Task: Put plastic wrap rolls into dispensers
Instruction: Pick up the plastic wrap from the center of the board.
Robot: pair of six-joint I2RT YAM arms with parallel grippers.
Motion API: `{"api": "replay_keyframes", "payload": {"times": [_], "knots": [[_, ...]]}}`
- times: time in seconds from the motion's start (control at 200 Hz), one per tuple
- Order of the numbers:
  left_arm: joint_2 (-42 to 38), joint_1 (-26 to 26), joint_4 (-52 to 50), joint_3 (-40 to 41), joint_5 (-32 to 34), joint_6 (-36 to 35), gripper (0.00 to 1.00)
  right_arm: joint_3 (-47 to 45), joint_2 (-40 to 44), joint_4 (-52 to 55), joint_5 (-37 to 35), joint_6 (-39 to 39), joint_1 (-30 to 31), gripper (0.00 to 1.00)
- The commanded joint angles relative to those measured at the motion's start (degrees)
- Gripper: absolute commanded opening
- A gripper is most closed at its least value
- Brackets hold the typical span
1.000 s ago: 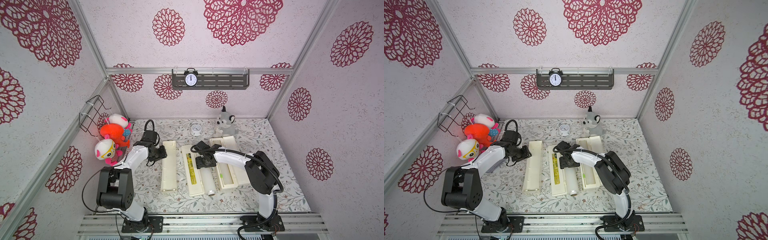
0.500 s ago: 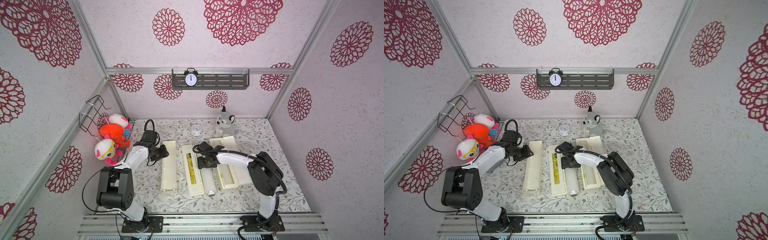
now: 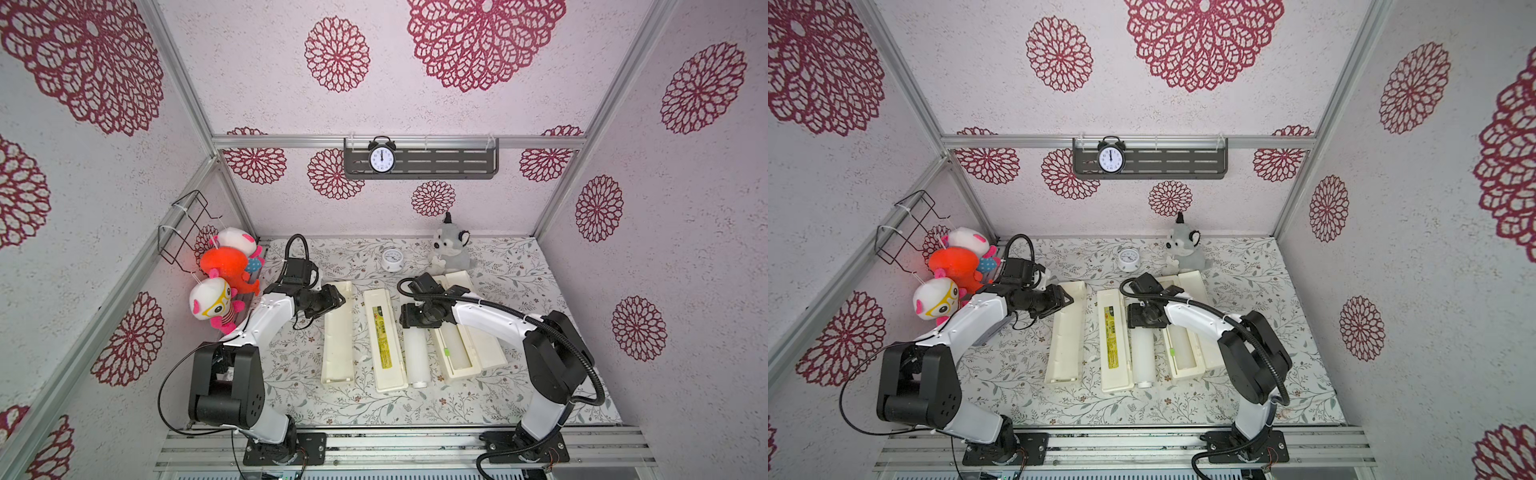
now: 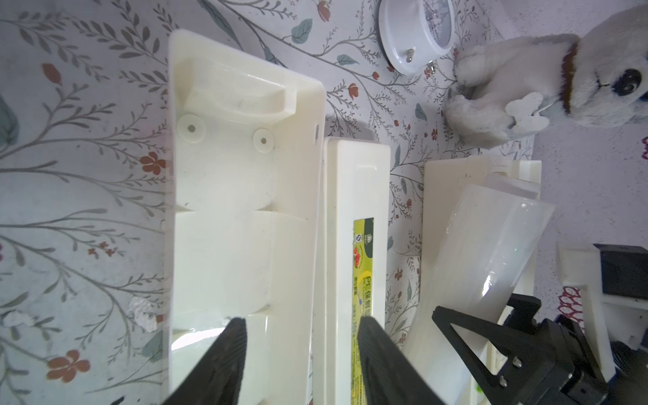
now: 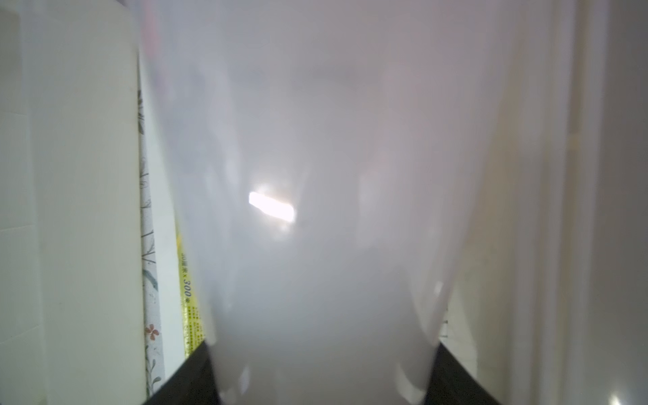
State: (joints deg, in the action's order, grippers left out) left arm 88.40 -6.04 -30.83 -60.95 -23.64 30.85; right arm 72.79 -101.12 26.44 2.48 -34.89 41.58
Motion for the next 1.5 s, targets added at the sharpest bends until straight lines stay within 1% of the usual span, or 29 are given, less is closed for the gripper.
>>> {"api": "replay_keyframes", "payload": {"times": [0.0,0.09,0.165,0.29,0.53,0.696,0.796,0.866,0.981,1.076,1.151,1.331,1.496], "knots": [[-1.6,0.3,1.4,0.7,-1.2,0.9,0.56,3.4,4.6,-6.0,5.8,0.3,-0.1,0.50],[-1.8,0.3,1.8,1.0,-1.9,1.0,0.57,4.0,4.3,-7.3,8.0,0.6,-0.1,0.47],[-1.8,0.4,1.8,1.2,-2.1,0.9,0.57,4.5,3.2,-6.7,7.7,1.1,-0.1,0.47],[-1.5,0.3,1.7,1.4,-2.1,0.7,0.58,4.8,0.7,-4.3,4.1,1.6,0.4,0.49],[-0.8,0.3,1.8,1.5,-1.9,0.5,0.58,6.2,-4.4,2.2,-6.4,2.0,1.8,0.50],[-0.6,0.4,1.7,1.7,-1.5,0.4,0.58,5.8,-5.6,3.6,-10.0,1.7,1.9,0.50],[-0.3,0.3,1.8,1.7,-1.4,0.4,0.58,5.5,-6.8,4.0,-10.9,1.6,2.1,0.51],[-0.2,0.4,1.7,1.8,-1.5,0.3,0.58,5.6,-7.3,4.5,-11.6,1.6,2.3,0.55],[-0.5,0.4,1.5,1.8,-1.0,0.1,0.59,5.9,-7.5,5.7,-12.6,1.7,3.0,0.72],[-0.7,0.8,1.1,2.0,-0.4,-0.2,0.59,5.7,-7.3,6.7,-13.8,1.6,3.9,0.83],[-1.5,1.5,0.5,2.5,0.3,-0.7,0.59,5.3,-7.2,7.6,-14.4,1.0,4.5,0.85],[-3.4,4.2,-2.1,3.6,2.6,-2.0,0.59,3.6,-7.1,9.1,-15.0,-0.9,6.0,0.85],[-3.5,5.0,-3.9,4.9,6.0,-2.5,0.59,2.8,-7.2,10.5,-15.4,-2.6,7.5,0.84]]}}
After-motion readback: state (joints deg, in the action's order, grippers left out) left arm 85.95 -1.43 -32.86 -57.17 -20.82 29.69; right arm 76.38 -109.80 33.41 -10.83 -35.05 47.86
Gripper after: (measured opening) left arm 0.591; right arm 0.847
